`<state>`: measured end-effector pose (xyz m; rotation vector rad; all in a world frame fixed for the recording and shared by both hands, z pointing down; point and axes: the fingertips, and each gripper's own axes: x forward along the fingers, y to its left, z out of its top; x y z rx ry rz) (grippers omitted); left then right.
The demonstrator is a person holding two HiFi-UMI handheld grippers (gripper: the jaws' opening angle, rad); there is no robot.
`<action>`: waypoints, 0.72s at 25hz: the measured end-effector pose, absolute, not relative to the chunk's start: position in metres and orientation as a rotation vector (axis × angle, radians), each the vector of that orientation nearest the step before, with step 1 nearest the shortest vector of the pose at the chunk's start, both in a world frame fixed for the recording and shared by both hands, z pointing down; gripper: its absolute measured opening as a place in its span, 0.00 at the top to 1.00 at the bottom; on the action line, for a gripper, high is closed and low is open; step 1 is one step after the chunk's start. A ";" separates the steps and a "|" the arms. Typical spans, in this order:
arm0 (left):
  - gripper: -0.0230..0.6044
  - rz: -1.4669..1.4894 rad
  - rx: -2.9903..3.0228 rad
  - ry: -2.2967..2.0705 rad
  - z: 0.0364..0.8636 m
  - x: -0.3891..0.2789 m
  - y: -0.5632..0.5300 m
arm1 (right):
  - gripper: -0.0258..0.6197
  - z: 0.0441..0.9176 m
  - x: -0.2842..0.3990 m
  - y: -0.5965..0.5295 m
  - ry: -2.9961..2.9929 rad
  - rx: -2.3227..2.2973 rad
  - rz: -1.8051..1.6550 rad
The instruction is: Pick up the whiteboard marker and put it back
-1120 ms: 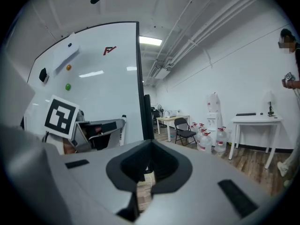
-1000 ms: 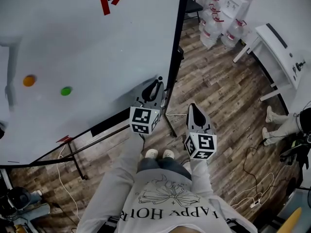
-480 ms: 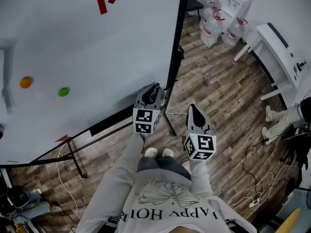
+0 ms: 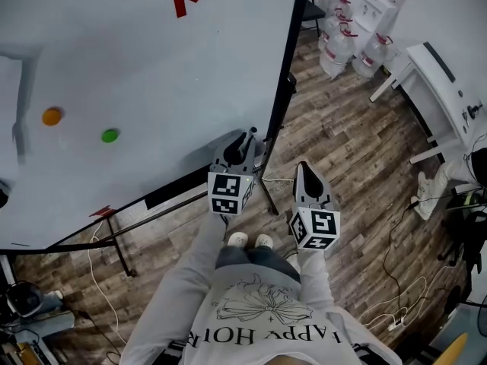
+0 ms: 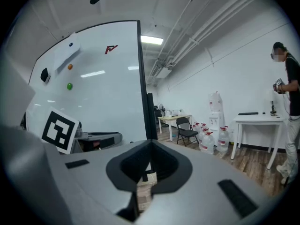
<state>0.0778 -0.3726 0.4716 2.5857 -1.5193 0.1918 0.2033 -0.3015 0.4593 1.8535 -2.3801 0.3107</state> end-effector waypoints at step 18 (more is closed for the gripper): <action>0.95 0.008 2.558 -1.640 0.383 0.052 -0.322 | 0.96 0.396 0.172 -0.316 -2.507 1.844 0.132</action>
